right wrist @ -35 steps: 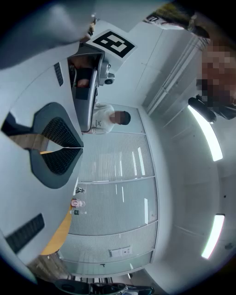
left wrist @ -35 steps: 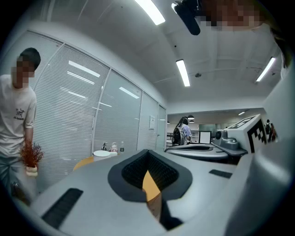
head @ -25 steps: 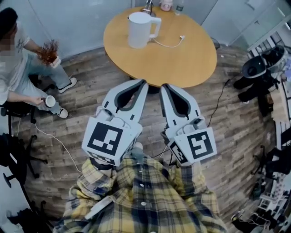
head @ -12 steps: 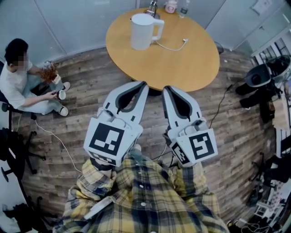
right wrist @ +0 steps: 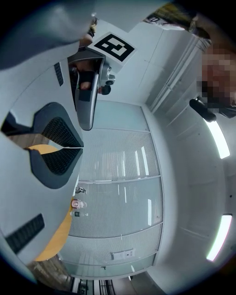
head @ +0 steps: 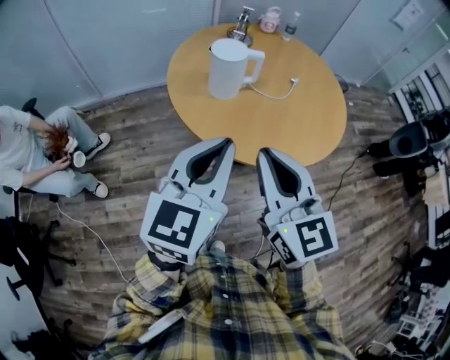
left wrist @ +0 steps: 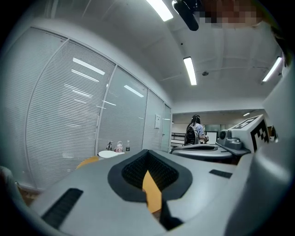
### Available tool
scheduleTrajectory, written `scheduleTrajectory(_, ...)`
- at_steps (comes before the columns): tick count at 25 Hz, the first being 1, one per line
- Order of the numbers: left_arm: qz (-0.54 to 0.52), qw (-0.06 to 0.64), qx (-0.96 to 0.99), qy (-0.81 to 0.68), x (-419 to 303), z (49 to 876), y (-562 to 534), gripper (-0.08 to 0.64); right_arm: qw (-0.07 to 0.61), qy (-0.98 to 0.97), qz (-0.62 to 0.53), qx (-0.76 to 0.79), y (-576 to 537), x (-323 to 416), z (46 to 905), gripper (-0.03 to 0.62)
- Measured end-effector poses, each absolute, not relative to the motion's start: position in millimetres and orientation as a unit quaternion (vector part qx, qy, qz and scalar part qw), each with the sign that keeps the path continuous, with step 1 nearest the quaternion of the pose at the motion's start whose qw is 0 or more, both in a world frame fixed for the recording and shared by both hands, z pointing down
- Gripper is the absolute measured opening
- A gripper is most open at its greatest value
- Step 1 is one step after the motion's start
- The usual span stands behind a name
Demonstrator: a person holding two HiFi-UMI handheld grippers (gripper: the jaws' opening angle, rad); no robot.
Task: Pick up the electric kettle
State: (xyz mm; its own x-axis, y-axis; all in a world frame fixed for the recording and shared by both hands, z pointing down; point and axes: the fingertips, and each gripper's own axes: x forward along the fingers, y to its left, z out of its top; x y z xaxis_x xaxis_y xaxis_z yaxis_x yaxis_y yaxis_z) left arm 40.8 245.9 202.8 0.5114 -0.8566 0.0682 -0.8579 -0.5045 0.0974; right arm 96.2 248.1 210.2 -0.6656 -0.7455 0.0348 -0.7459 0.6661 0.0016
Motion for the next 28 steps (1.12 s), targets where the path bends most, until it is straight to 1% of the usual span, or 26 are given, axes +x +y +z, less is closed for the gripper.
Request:
scheduleTrajectory(4,0.009,0.069,0.874,-0.48,19.5,203.8,207.5,0.003,0.026,-0.906,0.006,0.422,213.6,74.1,211.7,0.035)
scheduleTrajectory(14,0.022,0.059,0.89,-0.452,-47.4,203.3,121.5,0.003,0.021,-0.884,0.008,0.467,126.8,14.0,211.8,0.035)
scheduleTrajectory(28,0.029,0.083,0.9,-0.427,-59.7,227.4,52.7,0.003,0.04,-0.858,0.027,0.511,61.4,14.0,230.4,0.035)
